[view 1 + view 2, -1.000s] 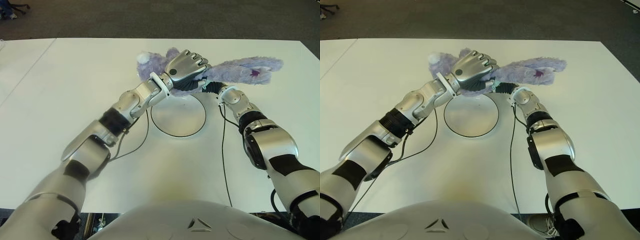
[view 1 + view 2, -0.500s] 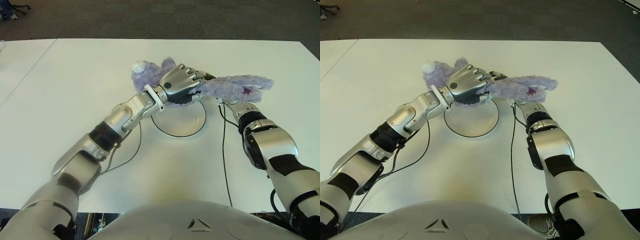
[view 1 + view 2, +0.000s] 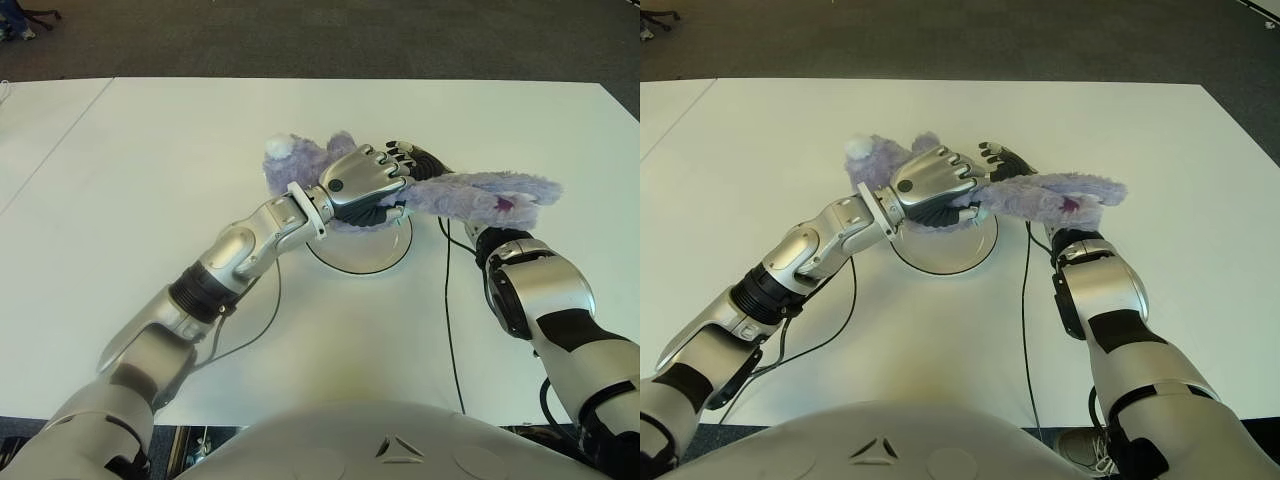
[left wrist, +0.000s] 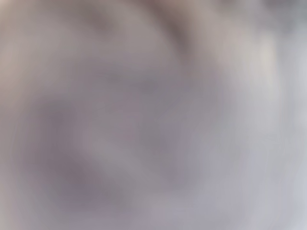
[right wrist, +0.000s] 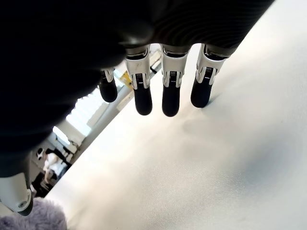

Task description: Put the doll into the plate.

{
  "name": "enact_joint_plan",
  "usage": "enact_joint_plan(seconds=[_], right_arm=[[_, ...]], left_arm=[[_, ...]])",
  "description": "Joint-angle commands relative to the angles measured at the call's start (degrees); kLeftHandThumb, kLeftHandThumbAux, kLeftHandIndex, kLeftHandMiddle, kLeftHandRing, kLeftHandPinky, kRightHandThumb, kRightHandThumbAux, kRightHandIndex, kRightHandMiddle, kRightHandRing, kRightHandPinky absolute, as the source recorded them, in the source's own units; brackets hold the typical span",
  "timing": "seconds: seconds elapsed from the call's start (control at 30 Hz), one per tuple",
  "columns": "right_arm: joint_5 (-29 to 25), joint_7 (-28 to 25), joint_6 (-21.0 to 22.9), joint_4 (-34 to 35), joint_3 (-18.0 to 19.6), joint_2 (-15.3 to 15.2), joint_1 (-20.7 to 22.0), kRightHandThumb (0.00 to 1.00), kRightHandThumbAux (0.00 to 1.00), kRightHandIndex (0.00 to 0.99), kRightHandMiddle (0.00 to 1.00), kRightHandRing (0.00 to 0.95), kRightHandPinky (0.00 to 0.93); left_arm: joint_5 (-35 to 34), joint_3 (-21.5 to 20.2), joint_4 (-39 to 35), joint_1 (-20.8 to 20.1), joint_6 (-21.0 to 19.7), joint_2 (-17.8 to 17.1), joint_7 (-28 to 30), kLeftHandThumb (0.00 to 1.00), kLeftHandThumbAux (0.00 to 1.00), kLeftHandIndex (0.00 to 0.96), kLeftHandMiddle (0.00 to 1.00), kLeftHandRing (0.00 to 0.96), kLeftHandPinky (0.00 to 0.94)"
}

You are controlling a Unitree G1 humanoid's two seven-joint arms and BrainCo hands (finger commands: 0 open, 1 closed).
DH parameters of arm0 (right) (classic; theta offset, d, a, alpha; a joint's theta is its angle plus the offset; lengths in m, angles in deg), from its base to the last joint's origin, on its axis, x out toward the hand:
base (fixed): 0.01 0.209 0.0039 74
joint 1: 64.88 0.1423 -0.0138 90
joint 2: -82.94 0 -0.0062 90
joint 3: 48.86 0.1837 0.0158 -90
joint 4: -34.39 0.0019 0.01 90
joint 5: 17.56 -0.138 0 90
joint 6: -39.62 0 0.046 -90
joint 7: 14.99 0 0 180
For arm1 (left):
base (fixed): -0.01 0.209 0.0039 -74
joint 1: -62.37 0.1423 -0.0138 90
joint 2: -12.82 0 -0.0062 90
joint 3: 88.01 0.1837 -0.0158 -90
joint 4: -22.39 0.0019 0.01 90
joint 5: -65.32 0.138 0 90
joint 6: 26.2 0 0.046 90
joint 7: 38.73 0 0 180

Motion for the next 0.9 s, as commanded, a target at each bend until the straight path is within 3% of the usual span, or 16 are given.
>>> enact_joint_plan(seconds=[0.03,0.27,0.4,0.6,0.77,0.9], right_arm=[[0.2,-0.9,2.2,-1.4,0.0,0.2,-2.4,0.122,0.556,0.024,0.139,0.124,0.091],[-0.1,-1.5,2.3,-1.3,0.3,0.3,-2.6,0.127,0.544,0.021,0.135,0.114,0.055],[0.2,-1.6,2.4,-1.4,-0.2,0.8,-3.1,0.134,0.545,0.02,0.104,0.084,0.031],[0.5,-1.6,2.5,-1.5,-0.7,1.7,-3.7,0.144,0.558,0.02,0.059,0.045,0.032],[0.5,-1.7,1.4,-1.3,-1.0,2.7,-4.0,0.142,0.574,0.018,0.059,0.051,0.047],[0.9,-1.4,0.1,-1.1,-1.4,2.9,-4.1,0.105,0.546,0.02,0.064,0.059,0.056]], left_arm=[[-0.1,-0.8,-1.4,2.3,0.2,-1.0,2.6,0.719,0.701,0.441,0.82,0.826,0.851],[1.3,-1.1,-1.4,3.2,-0.9,-1.1,5.4,0.714,0.702,0.441,0.814,0.825,0.841],[1.3,-0.9,1.4,3.6,-3.0,1.3,5.4,0.708,0.705,0.44,0.808,0.826,0.838],[5.6,3.0,25.8,-3.1,-1.0,8.2,-10.2,0.713,0.704,0.439,0.808,0.814,0.833],[5.2,3.3,45.2,-5.6,4.0,12.4,-30.3,0.722,0.701,0.439,0.802,0.802,0.819],[4.5,3.1,52.5,-7.2,6.8,14.1,-38.5,0.729,0.697,0.439,0.801,0.8,0.822]])
